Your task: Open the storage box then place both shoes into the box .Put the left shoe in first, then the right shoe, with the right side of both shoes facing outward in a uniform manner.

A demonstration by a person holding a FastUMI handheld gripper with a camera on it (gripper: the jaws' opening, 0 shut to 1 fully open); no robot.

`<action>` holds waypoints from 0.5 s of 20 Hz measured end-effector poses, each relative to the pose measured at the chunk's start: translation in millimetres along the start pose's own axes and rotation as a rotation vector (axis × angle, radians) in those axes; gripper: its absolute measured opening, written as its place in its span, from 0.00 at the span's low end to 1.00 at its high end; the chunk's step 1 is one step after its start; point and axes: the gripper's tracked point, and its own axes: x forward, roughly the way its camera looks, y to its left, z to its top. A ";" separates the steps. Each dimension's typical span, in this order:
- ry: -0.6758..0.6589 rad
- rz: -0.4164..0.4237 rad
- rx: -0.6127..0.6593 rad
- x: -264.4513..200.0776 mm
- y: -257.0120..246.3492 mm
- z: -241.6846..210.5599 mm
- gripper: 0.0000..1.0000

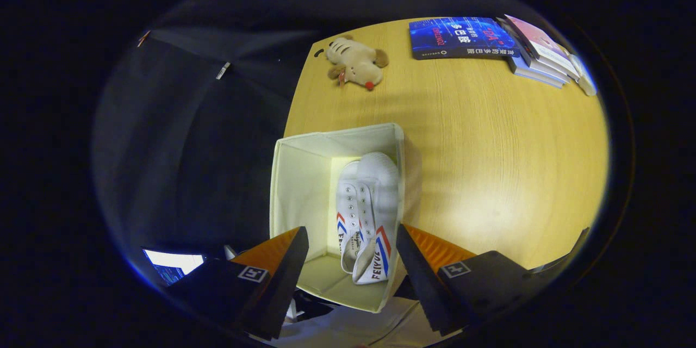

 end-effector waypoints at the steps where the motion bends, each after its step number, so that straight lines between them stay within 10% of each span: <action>1: -0.004 -0.009 -0.004 -0.9 -4.8 -0.9 0.99; 10: -0.262 0.052 -0.050 -38.2 -17.4 35.3 0.99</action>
